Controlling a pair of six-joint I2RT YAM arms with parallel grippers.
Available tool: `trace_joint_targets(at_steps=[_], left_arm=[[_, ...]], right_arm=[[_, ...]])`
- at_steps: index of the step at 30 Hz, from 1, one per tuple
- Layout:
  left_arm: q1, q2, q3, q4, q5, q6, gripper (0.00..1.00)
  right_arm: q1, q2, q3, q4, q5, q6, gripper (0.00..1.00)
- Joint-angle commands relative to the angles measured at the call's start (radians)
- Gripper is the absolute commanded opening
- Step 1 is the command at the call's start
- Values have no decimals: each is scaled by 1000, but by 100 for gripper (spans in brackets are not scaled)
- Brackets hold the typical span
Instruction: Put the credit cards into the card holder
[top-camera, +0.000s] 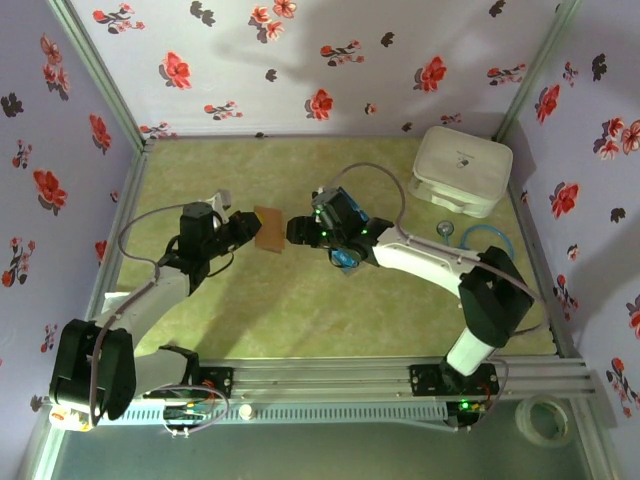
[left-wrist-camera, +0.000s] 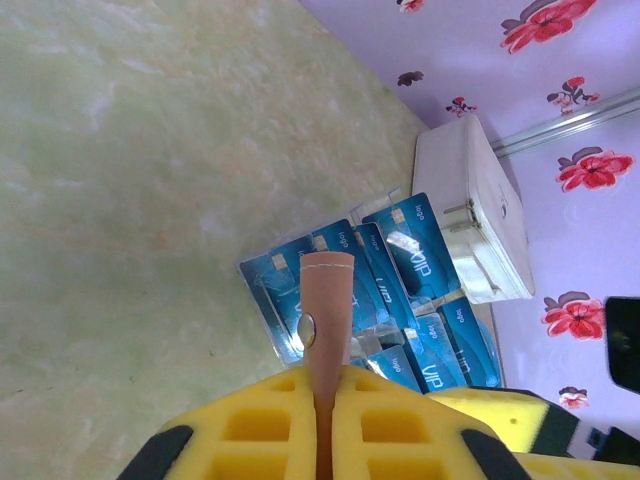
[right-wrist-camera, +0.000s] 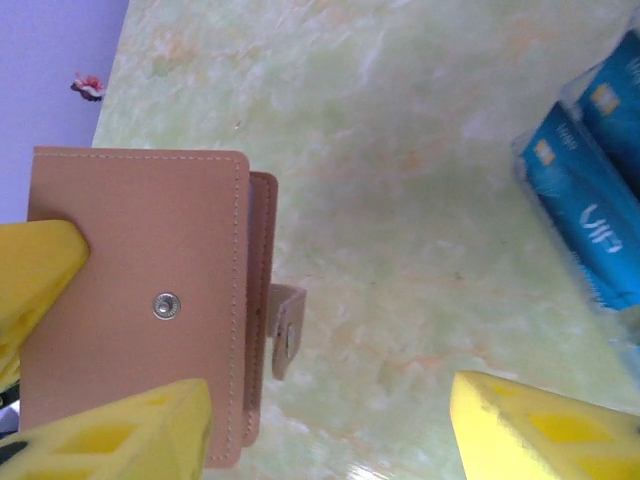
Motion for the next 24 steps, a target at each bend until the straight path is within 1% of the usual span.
trace_joint_targets(at_steps=[1,5,9,12,15,16,23,24], left_arm=[[2,-21,25,23,-9,6,0],[3,-22,25,22,-7,9,0],[3,-19,16,34,-7,2,0],[3,-10,12,39,-7,3,0],[2,-3,3,52,-4,0,0],[3,-1,-2,56,-4,1,0],[2,65,-50,118,-5,-9,0],[3,81,-56,127,-4,-11,2]], right_arm=[[-13,51,48,51,-58,41,63],[-23,89,69,67,-73,46,57],[-39,115,78,83,-92,55,43],[-47,121,74,100,-107,61,26],[-52,120,58,126,-136,69,3],[-54,115,49,139,-145,73,0],[-54,49,-24,203,-184,110,0],[-54,36,-37,211,-189,119,0]])
